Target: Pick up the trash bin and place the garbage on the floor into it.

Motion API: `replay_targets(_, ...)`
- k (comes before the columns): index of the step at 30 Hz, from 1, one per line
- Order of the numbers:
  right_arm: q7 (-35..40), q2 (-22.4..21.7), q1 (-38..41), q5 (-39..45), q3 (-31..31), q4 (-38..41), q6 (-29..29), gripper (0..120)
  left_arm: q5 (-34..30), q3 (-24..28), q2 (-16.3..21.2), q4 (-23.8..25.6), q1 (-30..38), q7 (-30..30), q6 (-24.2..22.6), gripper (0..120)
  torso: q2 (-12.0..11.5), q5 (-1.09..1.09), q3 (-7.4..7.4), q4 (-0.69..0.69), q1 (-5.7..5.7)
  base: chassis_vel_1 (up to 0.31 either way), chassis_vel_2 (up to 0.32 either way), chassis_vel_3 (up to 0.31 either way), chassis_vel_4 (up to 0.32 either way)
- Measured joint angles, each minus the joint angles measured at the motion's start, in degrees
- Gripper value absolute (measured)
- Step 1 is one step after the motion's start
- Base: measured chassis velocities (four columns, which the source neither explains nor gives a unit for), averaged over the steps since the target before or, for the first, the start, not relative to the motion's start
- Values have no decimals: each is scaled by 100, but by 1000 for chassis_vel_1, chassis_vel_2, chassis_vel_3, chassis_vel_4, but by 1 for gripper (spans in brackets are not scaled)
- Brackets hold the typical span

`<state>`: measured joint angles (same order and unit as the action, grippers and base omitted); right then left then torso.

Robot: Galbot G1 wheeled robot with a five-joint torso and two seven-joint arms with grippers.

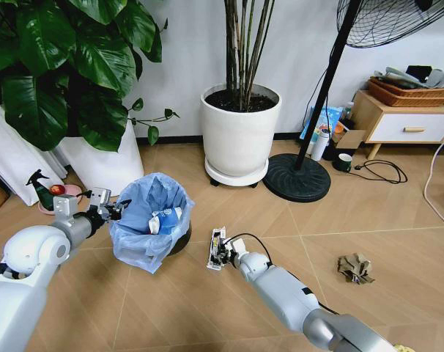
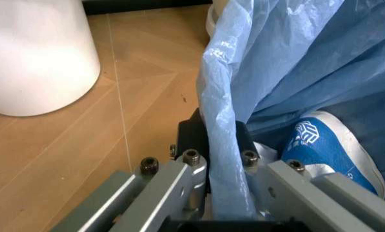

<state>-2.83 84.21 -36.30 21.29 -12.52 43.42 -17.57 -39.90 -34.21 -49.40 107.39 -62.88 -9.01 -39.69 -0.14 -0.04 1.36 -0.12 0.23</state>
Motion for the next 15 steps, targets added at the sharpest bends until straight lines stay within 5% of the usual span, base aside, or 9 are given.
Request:
replay_targets(7,16,-81,-43,9,59,80,3,1,-10,34,7,15,34,17,0,0,-1,0,2,-2,0,0,0,0,0)
replay_targets(15,21,-129,-88,30,110,209,2,0,-10,46,-32,65,18,38,-4,0,-2,-1,2,-2,0,0,0,0,0)
